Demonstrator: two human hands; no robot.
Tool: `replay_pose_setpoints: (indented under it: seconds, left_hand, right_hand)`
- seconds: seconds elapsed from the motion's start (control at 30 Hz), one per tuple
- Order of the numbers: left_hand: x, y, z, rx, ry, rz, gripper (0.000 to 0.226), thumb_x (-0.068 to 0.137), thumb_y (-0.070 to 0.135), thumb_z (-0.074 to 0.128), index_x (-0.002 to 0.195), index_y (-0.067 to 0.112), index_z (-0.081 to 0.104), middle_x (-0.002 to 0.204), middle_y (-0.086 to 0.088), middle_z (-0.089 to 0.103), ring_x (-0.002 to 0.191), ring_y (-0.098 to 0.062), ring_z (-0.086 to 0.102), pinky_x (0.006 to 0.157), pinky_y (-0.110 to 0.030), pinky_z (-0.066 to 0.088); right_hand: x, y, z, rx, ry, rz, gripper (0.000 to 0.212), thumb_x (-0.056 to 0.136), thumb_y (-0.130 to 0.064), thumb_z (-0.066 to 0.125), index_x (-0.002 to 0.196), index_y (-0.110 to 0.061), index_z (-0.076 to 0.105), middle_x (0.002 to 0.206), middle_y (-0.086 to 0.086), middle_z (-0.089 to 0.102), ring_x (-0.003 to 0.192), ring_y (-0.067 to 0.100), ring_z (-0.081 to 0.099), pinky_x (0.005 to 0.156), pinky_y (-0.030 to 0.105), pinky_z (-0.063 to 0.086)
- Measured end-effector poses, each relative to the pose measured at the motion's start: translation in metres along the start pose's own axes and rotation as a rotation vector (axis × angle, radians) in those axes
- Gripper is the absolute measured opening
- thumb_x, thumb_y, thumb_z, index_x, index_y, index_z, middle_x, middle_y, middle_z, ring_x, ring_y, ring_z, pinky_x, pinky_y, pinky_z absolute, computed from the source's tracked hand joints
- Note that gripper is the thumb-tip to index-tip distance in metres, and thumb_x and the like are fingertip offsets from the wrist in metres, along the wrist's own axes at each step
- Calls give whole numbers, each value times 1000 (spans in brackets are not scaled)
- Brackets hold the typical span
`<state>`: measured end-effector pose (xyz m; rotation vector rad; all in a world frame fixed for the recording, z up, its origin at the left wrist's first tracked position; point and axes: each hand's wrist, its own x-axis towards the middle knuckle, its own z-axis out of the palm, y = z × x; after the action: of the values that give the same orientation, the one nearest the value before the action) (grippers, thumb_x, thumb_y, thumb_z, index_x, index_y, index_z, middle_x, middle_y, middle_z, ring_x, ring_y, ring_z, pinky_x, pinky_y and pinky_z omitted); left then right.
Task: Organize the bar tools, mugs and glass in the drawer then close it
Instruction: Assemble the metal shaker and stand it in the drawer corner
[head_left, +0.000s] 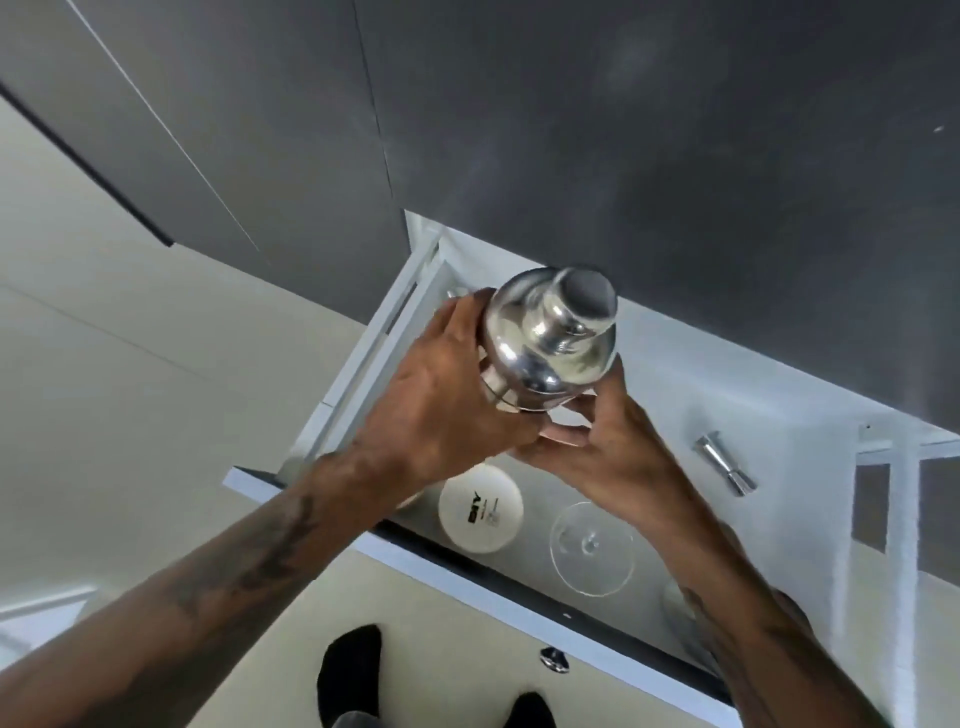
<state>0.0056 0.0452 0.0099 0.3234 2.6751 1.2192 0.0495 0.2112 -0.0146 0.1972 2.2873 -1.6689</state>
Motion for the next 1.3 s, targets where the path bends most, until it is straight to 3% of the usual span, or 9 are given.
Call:
replay_pose_setpoints:
  seconds: [0.1,0.23,0.33,0.53,0.8,0.9,0.97,1.1,1.3]
  left_hand:
    - [-6,-35,-26,-14,81,-90,98,54,36,91,137,24,40,125,9,50,109,-6,50,82,-6,40]
    - [-2,-63,-36,-43,162,-138,97,53,42,91,134,20,42,125,2,54,110,-13,54,86,-22,48]
    - [6,-70,-39,-81,194,-137,96,52,47,90,132,20,45,125,4,56,107,-11,54,83,-17,47]
    - [16,-77,-36,-87,148,-136,99,54,44,91,136,21,40,130,1,54,113,-15,54,93,-31,53]
    - [31,-73,-30,-55,90,-113,97,55,34,91,136,22,38,132,2,49,106,-6,46,86,-13,43]
    - [32,-73,-20,-35,44,-96,95,57,30,90,135,21,38,133,2,47,104,-3,41,83,-13,37]
    - [32,-76,-12,-30,30,-87,93,56,29,90,133,21,39,131,2,49,106,-3,42,85,-14,36]
    - [37,-85,-3,-28,38,-130,94,55,27,90,134,19,39,131,1,51,120,-13,47,88,-16,35]
    - [47,-82,2,110,53,-18,87,59,28,84,133,14,42,125,-3,52,106,-22,58,80,-26,46]
  right_hand:
    - [32,-4,45,-92,-45,-85,85,74,-18,82,117,-58,22,119,-25,55,110,-6,56,92,21,52]
    - [62,18,65,39,-160,178,73,76,-10,73,130,-40,34,133,-5,58,119,16,60,90,31,52]
    - [76,27,72,-238,-163,189,58,79,-18,67,130,-36,46,131,-6,61,114,14,61,81,26,49]
    - [92,46,72,-869,-137,86,52,85,-35,66,133,-21,52,138,2,49,120,25,54,99,39,46]
    - [97,47,40,-1057,97,269,46,86,-16,61,131,-12,52,133,12,48,111,36,59,91,42,50]
    - [93,24,40,-828,194,-48,60,72,-17,74,128,-11,53,123,11,54,100,31,62,80,39,55]
    - [90,7,43,-583,154,-235,68,65,-9,79,128,-8,54,118,0,56,103,27,62,77,18,51]
    - [82,-21,42,-372,-115,41,85,77,-8,69,144,-32,23,115,-15,49,81,-6,59,49,-3,37]
    - [75,-36,22,-105,-31,12,97,71,-25,82,137,-57,17,145,-15,40,121,6,54,98,29,42]
